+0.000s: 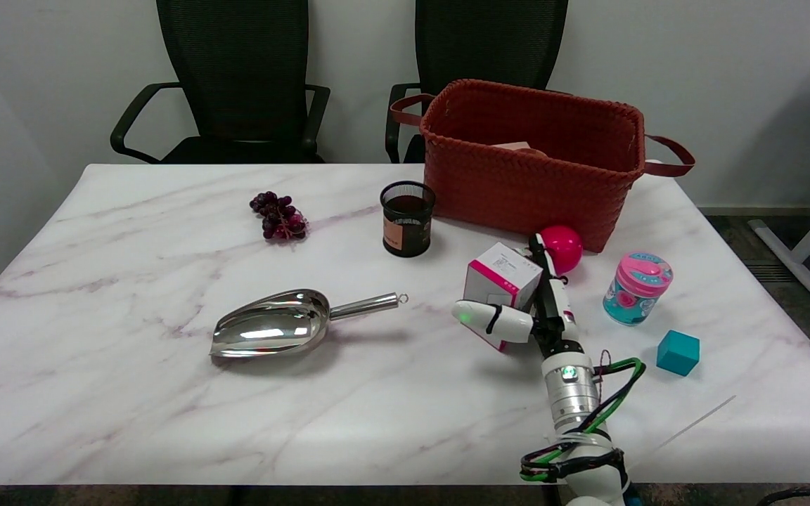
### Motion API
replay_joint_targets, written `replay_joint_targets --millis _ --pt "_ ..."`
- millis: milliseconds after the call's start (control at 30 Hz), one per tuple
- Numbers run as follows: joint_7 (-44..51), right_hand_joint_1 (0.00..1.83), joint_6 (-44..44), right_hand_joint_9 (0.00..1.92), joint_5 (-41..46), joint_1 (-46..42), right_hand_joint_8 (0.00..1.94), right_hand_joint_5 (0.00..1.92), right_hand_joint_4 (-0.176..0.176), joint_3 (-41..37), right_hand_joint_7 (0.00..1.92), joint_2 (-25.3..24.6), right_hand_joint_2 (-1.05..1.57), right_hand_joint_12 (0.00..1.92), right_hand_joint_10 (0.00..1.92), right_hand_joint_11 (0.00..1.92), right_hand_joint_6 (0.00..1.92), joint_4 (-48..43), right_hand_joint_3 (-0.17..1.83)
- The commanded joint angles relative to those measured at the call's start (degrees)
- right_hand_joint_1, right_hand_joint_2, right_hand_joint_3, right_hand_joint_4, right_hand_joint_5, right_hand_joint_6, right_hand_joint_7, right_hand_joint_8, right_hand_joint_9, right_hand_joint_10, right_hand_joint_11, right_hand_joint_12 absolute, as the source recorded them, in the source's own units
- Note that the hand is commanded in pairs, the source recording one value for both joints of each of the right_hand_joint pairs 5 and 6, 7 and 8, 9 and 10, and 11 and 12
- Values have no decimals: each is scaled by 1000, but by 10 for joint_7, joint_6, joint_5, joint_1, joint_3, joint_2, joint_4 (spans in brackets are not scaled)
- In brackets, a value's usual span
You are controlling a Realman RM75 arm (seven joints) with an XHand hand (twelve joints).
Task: Pick up the white paper box.
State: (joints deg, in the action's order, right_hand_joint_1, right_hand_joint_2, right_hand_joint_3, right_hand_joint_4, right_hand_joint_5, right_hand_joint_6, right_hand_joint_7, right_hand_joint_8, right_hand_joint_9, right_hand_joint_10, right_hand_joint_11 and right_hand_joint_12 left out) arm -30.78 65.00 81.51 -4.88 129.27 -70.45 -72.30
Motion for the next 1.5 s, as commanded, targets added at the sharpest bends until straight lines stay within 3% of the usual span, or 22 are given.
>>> replay_joint_targets --millis 33,100,200,333,433,800,1167,1500 --pt "-15 1083 -13 401 -1 11 484 0 0 0 484 -2 296 169 401 169 0 12 -3" --pt "-15 1090 -13 455 -1 11 572 66 0 -2 572 -2 320 232 455 232 66 12 34" --pt "-15 1108 -12 673 -1 11 801 597 0 -3 801 -3 431 416 673 416 597 12 99" --pt "-15 1143 -7 979 -1 11 1214 1036 0 -3 1214 -6 569 657 979 657 1036 12 246" --pt "-15 1150 -6 1114 -1 11 1295 1195 0 -3 1295 -6 605 784 1114 784 1195 12 330" --pt "-15 1133 -4 1229 -37 17 1335 1102 0 -18 1335 -7 708 936 1229 936 1102 -18 374" --pt "-15 1150 -4 1276 -84 39 1360 1081 0 -43 1360 -3 883 1335 1276 1335 1081 -58 350" --pt "-15 1149 -10 1276 -98 120 1373 1071 0 -61 1373 14 898 1378 1276 1378 1071 -59 432"
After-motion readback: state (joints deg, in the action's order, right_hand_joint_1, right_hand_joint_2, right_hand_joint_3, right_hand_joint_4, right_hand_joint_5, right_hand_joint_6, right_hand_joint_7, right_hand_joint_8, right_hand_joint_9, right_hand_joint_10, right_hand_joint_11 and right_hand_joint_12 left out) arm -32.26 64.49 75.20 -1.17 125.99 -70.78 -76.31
